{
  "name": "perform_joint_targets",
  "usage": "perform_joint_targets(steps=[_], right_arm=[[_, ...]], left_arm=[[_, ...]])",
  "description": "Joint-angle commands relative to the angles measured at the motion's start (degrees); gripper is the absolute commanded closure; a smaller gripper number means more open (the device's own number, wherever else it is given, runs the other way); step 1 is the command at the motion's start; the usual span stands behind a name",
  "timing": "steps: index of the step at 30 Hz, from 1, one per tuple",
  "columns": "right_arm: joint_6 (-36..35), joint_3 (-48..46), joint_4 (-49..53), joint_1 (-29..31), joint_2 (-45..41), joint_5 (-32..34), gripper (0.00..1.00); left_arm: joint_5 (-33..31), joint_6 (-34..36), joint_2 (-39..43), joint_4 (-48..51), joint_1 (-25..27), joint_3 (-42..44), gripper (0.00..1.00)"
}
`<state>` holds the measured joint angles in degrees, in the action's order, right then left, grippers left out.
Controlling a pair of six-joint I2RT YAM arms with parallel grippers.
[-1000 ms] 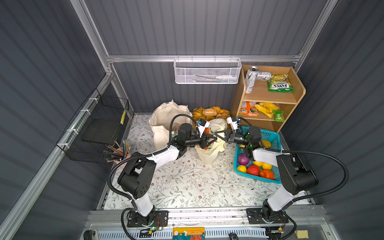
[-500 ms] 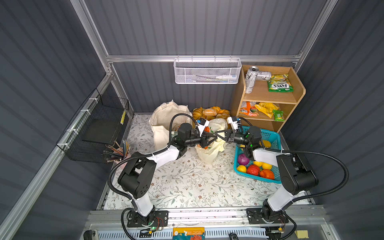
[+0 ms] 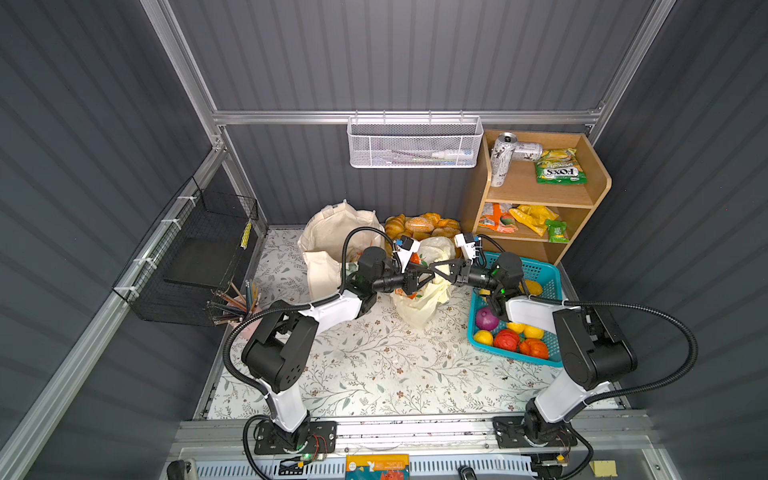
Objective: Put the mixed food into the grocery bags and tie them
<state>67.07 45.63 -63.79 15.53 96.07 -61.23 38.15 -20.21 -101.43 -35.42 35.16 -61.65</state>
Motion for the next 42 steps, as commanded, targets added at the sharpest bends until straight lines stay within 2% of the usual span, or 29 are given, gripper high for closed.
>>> perform_joint_targets(steps=[1,6,8,10,12,16,18,27,34,42], right_arm=[[-0.39,-0.56,-1.33,0.25,-0.81,-0.9,1.0],[-0.36,-0.44,-1.08,0.1,-0.96,-0.65,1.0],[-0.36,-0.27,-0.69,0.12,-1.23,-0.47,0.99],[-0.36,0.14,0.18,0.04,-1.75,-0.03,0.76],[-0.36,0.41,0.86,-0.18,-2.65,0.36,0.58],[-0.45,-0.35,3.57,-2.0,-6.23,1.89,0.35],[-0.52,-1.46,5.75,-3.38,-8.32,2.64,0.31],[-0.63,-9.22,11.62,-7.34,-16.52,7.35,0.29],[-2.74,-16.69,15.87,-6.79,-23.82,7.33,0.46],[-11.51,-17.42,28.83,-0.89,-29.27,11.27,0.49]], left_arm=[[-0.82,-0.26,0.3,-3.5,0.35,-1.55,0.81],[-2.78,0.18,1.58,-3.79,0.33,-0.53,0.99],[-3.05,0.24,1.91,-3.54,0.31,-0.23,1.0],[-3.49,0.42,2.09,-3.08,0.28,-0.02,1.0],[-3.91,0.44,2.21,-2.84,0.28,0.12,1.0],[-5.37,0.83,2.46,-1.75,0.33,0.4,1.0],[-6.18,1.02,2.73,-1.19,0.34,0.52,1.0],[-8.07,2.29,2.99,1.49,0.27,0.4,1.0],[-9.02,3.28,3.25,3.71,0.26,-0.76,1.0],[-8.87,3.24,2.47,3.96,0.26,-1.63,1.0]])
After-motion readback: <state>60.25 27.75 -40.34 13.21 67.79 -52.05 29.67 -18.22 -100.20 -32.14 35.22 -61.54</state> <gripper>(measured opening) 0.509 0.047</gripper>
